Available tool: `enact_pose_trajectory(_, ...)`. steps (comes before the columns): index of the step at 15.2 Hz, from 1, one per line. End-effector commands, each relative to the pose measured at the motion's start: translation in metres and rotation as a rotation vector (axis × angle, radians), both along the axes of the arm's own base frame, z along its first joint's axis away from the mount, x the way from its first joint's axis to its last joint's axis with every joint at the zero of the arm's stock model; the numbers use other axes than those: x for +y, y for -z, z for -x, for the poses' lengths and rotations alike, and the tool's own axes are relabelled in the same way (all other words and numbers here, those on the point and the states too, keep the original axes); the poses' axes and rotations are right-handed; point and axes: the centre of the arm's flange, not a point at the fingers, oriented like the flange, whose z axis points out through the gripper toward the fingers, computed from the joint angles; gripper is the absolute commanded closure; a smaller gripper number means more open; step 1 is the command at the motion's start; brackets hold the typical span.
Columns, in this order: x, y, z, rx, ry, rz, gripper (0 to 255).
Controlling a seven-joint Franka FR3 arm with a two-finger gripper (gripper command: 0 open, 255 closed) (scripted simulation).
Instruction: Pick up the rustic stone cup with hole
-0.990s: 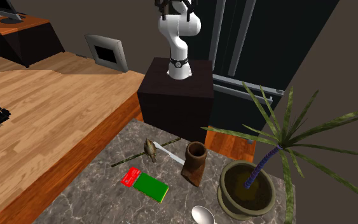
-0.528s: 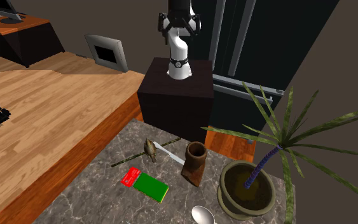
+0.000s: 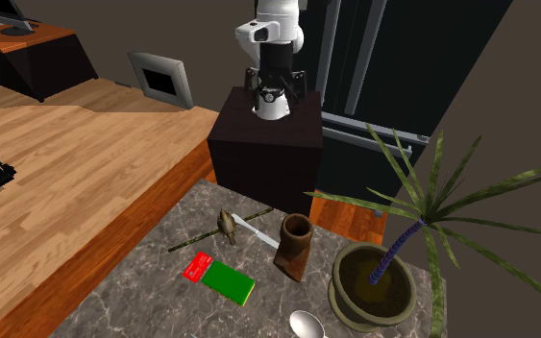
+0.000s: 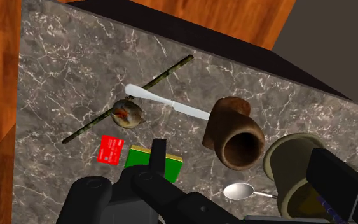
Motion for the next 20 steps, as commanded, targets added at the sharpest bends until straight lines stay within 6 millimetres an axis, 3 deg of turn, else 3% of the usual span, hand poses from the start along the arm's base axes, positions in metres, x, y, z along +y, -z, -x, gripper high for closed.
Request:
enact_pose_trajectory(1, 0.004, 0.019, -0.017, 0.001, 0.001, 0.0, 0)
enact_pose_trajectory(20, 0.046, 0.216, -0.17, 0.021, 0.016, 0.005, 0)
